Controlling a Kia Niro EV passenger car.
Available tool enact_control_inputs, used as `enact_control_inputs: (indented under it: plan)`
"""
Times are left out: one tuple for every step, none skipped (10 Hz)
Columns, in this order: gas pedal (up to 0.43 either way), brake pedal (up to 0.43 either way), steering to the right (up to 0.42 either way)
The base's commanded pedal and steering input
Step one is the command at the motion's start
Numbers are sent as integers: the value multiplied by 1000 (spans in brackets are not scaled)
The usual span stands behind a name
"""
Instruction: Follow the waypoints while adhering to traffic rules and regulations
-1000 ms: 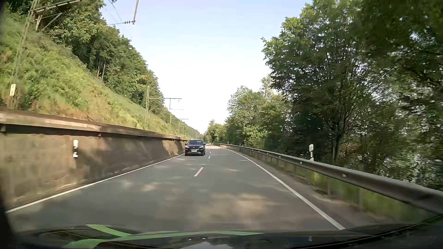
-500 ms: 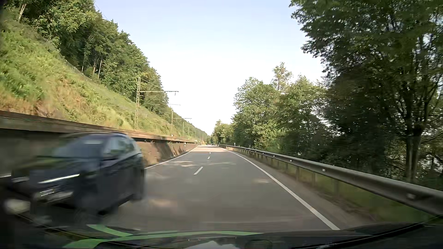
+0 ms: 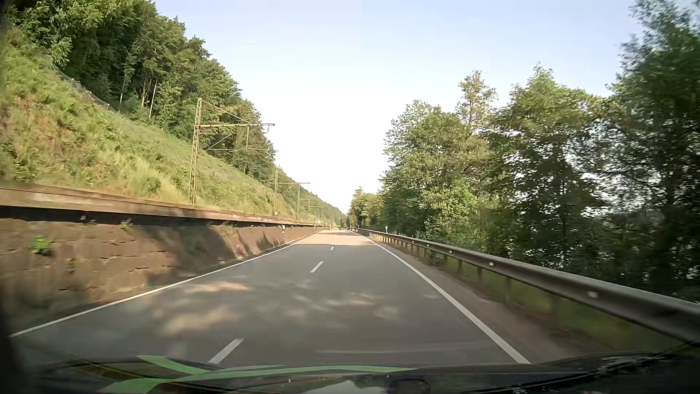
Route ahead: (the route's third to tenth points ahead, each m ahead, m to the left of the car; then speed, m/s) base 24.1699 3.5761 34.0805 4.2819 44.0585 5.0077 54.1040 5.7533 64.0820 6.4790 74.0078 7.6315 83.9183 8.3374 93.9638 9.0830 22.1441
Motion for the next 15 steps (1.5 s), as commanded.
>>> enact_control_inputs:
  plan:
    - [220, 0, -19]
    - [220, 0, -19]
    - [189, 0, -19]
    - [177, 0, -18]
    - [177, 0, -18]
    - [177, 0, -17]
    - [189, 0, -16]
    - [209, 0, -10]
    - [220, 0, -8]
    - [220, 0, -8]
    - [220, 0, -8]
    - [209, 0, -8]
    - [197, 0, -8]
    - [189, 0, -8]
    - [189, 0, -7]
